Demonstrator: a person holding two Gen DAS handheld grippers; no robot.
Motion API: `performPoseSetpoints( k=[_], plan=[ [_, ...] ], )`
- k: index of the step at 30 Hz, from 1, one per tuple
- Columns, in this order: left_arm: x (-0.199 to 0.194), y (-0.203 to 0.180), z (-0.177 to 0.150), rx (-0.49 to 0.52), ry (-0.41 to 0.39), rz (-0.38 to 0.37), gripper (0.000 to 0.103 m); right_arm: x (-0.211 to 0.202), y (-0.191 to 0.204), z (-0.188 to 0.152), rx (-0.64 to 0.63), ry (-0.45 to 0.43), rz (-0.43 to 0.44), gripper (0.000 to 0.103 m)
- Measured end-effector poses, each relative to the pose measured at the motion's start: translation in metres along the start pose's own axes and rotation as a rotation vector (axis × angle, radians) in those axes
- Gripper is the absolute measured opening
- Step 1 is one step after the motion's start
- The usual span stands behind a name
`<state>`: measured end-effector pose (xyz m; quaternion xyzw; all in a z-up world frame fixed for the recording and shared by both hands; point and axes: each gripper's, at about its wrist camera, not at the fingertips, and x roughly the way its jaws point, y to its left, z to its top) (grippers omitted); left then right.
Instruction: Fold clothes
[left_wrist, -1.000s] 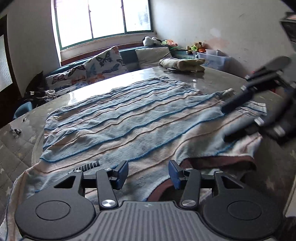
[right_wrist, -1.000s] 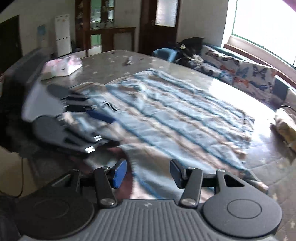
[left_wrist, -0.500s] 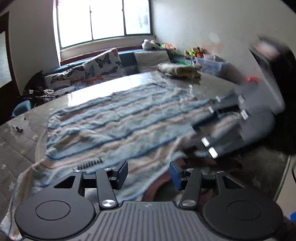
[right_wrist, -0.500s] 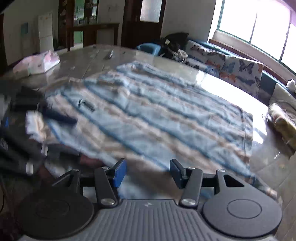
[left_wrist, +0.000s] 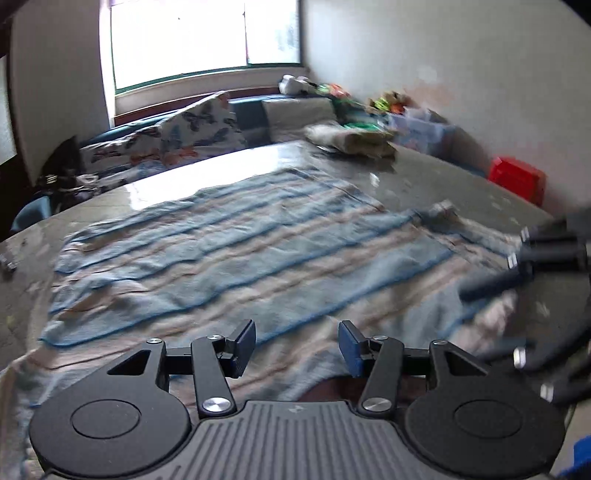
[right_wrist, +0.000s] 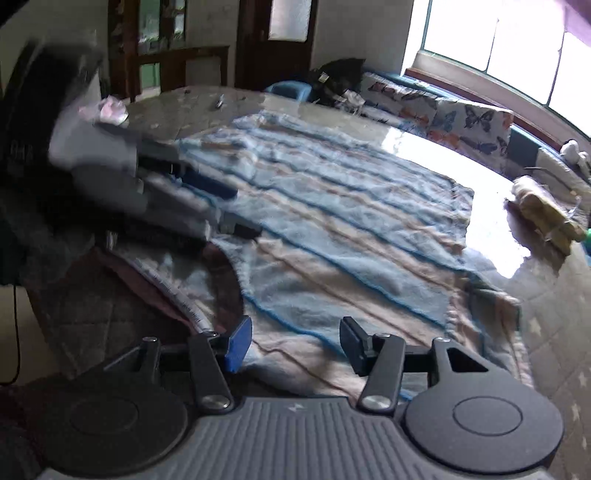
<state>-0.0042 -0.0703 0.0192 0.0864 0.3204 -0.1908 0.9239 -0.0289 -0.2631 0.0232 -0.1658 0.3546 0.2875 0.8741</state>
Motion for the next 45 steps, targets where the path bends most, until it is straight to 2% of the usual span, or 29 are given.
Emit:
performPoseSetpoints(
  k=[8,14,19,23,29,32,35,39,41,45],
  plan=[
    [0.000,-0.013,-0.004,0.032,0.004,-0.010,0.058,-0.013,-0.026,-0.017,0.117,0.013,-0.016,0.054],
    [-0.009,-0.027,0.005,0.045,-0.033,-0.044,0.062,-0.023,-0.069,-0.012,0.214,-0.054,-0.129,0.053],
    [-0.007,-0.043,0.006,0.073,-0.033,-0.082,0.062,-0.004,-0.098,0.006,0.250,-0.087,-0.121,0.053],
    [-0.001,-0.050,0.003,0.087,-0.008,-0.101,0.062,0.019,-0.114,0.012,0.273,-0.066,-0.107,0.053],
    [0.005,-0.052,-0.004,0.095,0.023,-0.111,0.063,0.046,-0.143,0.008,0.342,-0.048,-0.132,0.052],
    [0.006,-0.051,-0.004,0.092,0.023,-0.115,0.064,0.044,-0.159,0.003,0.399,-0.079,-0.136,0.050],
    [0.005,-0.051,-0.004,0.091,0.023,-0.114,0.065,0.039,-0.171,-0.003,0.444,-0.090,-0.193,0.050],
    [0.004,-0.050,-0.003,0.091,0.023,-0.108,0.065,0.022,-0.186,-0.018,0.510,-0.095,-0.224,0.050],
    [0.004,-0.050,-0.002,0.089,0.021,-0.104,0.065,0.010,-0.184,-0.026,0.491,-0.086,-0.268,0.050],
    [0.001,-0.052,0.003,0.085,0.003,-0.102,0.066,-0.010,-0.175,-0.046,0.477,-0.064,-0.275,0.050]
  ],
)
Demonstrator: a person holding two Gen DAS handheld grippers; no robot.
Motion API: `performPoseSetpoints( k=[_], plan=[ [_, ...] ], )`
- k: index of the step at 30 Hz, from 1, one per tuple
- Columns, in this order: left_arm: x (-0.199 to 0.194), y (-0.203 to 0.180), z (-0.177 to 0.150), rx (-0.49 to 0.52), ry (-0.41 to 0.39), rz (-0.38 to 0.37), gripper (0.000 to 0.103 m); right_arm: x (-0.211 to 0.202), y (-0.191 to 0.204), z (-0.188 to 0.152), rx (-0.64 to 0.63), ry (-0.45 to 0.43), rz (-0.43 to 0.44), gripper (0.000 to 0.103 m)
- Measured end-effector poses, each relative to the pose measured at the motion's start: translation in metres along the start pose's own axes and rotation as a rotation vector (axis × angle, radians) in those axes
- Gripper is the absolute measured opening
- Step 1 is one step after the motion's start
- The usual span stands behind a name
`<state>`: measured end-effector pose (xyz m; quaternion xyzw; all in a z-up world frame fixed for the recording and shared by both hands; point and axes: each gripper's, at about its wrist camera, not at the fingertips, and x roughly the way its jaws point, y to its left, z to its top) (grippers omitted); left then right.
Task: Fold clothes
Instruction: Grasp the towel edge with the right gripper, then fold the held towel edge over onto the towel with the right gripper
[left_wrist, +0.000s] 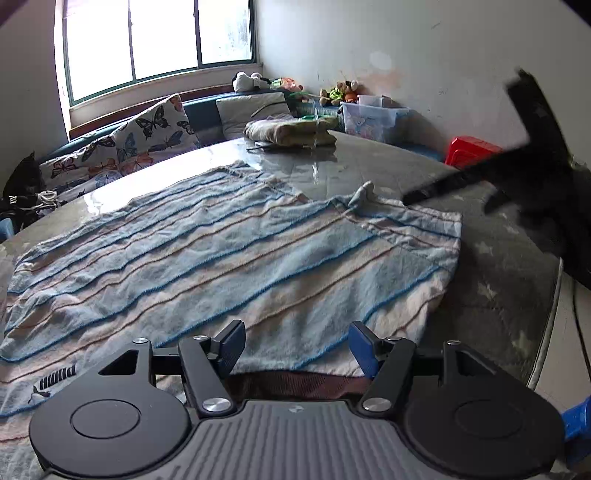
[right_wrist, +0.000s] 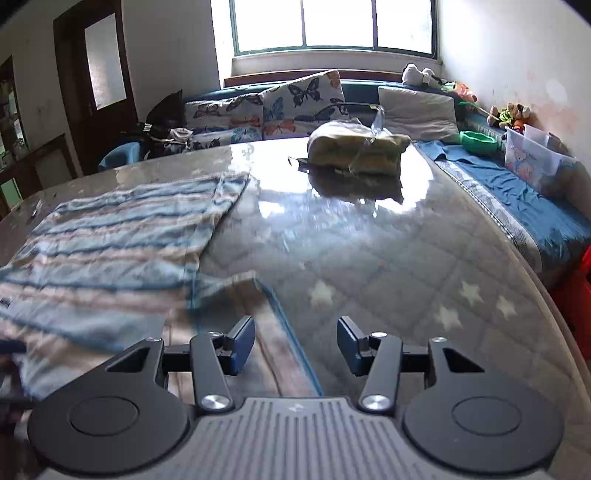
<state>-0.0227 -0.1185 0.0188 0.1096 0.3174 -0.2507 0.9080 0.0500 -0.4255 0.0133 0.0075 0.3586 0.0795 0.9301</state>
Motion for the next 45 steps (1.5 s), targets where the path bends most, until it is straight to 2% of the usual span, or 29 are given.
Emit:
performPoseSetpoints(
  k=[7,10,14,15,18,23,28,33,38,40,42,45],
  plan=[
    [0.002,-0.003,0.004,0.000,-0.003,0.010,0.069,-0.020,0.006,-0.027,0.000,0.010,-0.033,0.050],
    [0.003,-0.004,0.004,0.002,-0.001,0.016,0.073,-0.022,0.011,-0.032,0.004,0.002,-0.062,0.049],
    [0.003,-0.004,0.005,-0.003,-0.002,0.026,0.079,-0.026,0.016,-0.035,0.011,-0.005,-0.066,0.036],
    [0.003,-0.004,0.005,-0.005,-0.002,0.029,0.080,-0.027,0.018,-0.035,0.013,-0.007,-0.066,0.029],
    [0.004,-0.005,0.006,-0.007,-0.002,0.029,0.082,-0.030,0.019,-0.037,0.033,-0.017,-0.063,0.014],
    [0.005,-0.005,0.006,-0.005,-0.005,0.030,0.082,-0.043,0.023,-0.030,0.038,-0.066,-0.050,0.009],
    [0.000,0.000,0.004,-0.023,-0.016,0.043,0.083,-0.067,0.045,-0.011,-0.023,-0.129,0.019,0.009],
    [-0.010,0.009,0.002,-0.050,-0.041,0.062,0.086,-0.080,0.084,0.007,-0.092,-0.154,0.149,0.009],
    [-0.023,0.022,-0.002,-0.081,-0.059,0.090,0.087,-0.063,0.127,0.009,-0.159,-0.114,0.243,0.010],
    [-0.025,0.027,-0.004,-0.092,-0.057,0.100,0.087,-0.050,0.142,0.007,-0.178,-0.083,0.272,0.013],
    [-0.025,0.030,-0.006,-0.098,-0.051,0.108,0.087,-0.038,0.154,0.002,-0.196,-0.047,0.297,0.021],
    [-0.026,0.033,-0.006,-0.105,-0.051,0.113,0.087,-0.034,0.161,-0.003,-0.213,-0.023,0.313,0.022]
  ],
)
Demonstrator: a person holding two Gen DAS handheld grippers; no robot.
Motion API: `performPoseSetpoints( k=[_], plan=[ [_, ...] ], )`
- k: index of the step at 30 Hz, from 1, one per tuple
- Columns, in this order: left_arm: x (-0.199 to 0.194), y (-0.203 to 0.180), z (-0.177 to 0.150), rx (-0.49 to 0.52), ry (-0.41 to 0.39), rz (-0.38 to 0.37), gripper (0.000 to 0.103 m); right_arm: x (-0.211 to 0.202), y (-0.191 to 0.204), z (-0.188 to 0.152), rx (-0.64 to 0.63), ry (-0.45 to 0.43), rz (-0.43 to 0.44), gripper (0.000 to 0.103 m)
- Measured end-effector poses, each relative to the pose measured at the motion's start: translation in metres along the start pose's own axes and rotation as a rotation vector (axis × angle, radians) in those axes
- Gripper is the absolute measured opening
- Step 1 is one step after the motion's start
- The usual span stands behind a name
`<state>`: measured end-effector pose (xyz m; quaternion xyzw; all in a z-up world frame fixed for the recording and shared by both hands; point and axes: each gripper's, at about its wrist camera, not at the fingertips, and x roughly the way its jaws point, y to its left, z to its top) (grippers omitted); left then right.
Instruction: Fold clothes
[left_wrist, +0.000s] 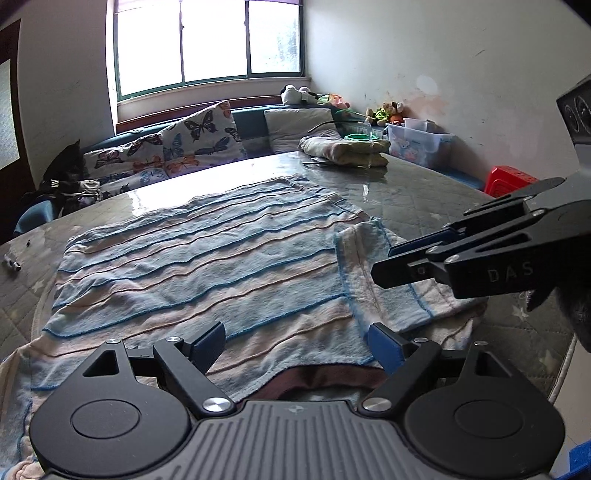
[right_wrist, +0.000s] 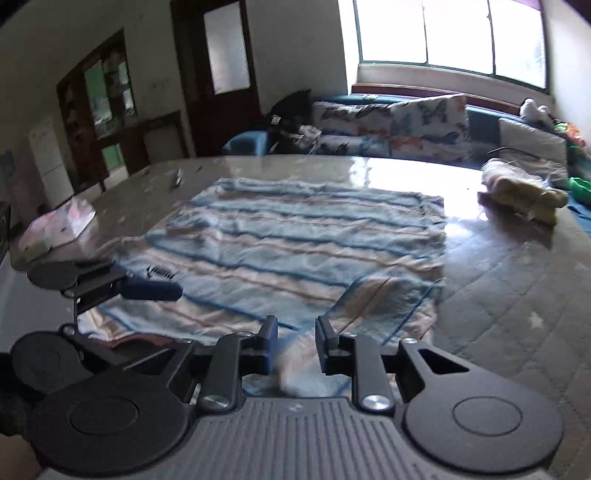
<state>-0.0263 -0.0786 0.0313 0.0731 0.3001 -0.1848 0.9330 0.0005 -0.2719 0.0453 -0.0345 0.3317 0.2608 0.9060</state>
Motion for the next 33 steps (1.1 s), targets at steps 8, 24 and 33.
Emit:
performPoseSetpoints(
  k=[8,24,33],
  plan=[
    [0.013,-0.014,0.017,0.018,-0.014,-0.022,0.087,0.004,-0.038,0.019,0.009,0.018,-0.083,0.023],
    [0.054,-0.024,0.018,0.044,0.071,0.022,0.087,0.070,-0.059,0.025,-0.020,0.103,-0.144,0.022],
    [0.010,0.029,0.012,-0.059,-0.001,0.139,0.085,0.041,-0.037,0.022,-0.046,0.077,-0.111,0.023]
  ],
)
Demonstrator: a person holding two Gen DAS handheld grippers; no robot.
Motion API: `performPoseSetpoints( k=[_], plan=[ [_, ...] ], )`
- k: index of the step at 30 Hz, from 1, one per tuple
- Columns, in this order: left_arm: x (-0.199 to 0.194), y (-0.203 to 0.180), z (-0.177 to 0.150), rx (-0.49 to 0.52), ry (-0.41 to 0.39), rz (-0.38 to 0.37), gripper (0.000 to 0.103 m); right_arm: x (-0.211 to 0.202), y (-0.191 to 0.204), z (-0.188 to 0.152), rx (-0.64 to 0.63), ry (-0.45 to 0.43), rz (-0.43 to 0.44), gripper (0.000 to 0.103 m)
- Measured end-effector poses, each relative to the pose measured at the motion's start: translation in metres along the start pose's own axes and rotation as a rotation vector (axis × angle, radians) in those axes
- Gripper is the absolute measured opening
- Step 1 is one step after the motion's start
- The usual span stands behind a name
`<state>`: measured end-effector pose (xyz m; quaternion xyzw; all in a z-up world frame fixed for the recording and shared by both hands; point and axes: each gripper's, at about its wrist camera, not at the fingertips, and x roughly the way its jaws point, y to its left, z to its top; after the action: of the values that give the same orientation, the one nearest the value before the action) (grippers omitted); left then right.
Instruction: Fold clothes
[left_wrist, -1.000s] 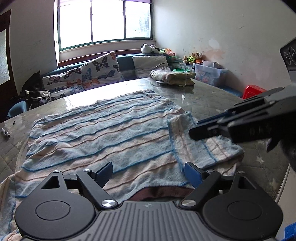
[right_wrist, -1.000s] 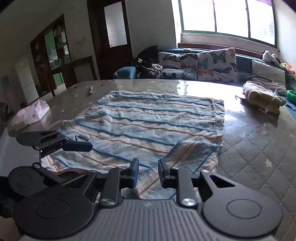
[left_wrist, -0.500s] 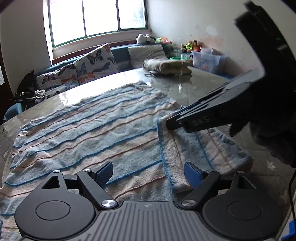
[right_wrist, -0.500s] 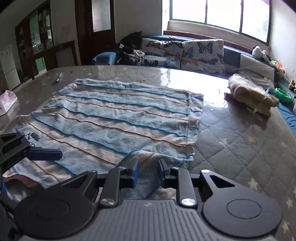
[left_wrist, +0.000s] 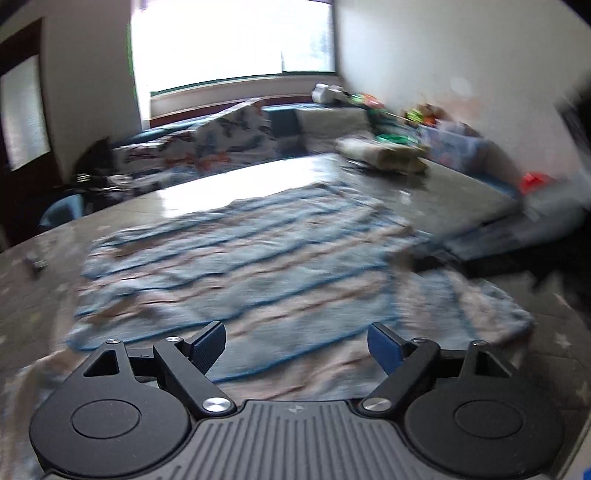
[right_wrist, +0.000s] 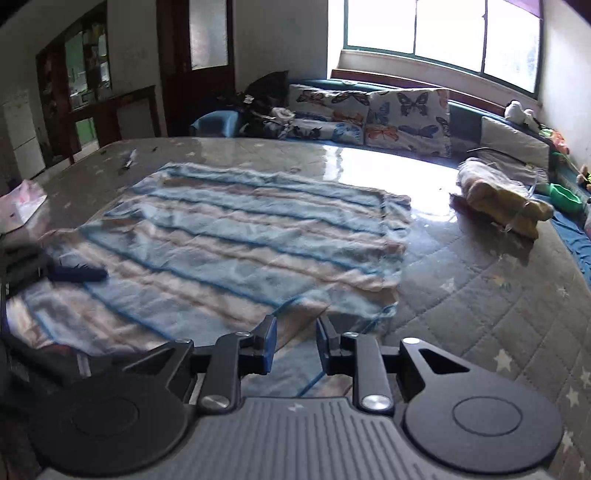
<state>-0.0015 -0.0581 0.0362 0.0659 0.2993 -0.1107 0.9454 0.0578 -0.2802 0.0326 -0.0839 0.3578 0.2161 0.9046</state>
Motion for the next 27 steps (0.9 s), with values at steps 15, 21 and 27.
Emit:
performPoseSetpoints(
  k=[15,21,27],
  plan=[
    [-0.004,0.184,-0.011,-0.346,0.064,0.367,0.046,0.009,0.011,-0.016,-0.007,0.055,0.007,0.030],
    [-0.007,0.217,-0.024,-0.417,0.110,0.324,0.039,0.010,0.011,-0.015,-0.005,0.056,0.008,0.031],
    [-0.004,0.211,-0.028,-0.374,0.116,0.269,0.027,0.012,0.011,-0.014,-0.005,0.056,0.006,0.032]
  ],
)
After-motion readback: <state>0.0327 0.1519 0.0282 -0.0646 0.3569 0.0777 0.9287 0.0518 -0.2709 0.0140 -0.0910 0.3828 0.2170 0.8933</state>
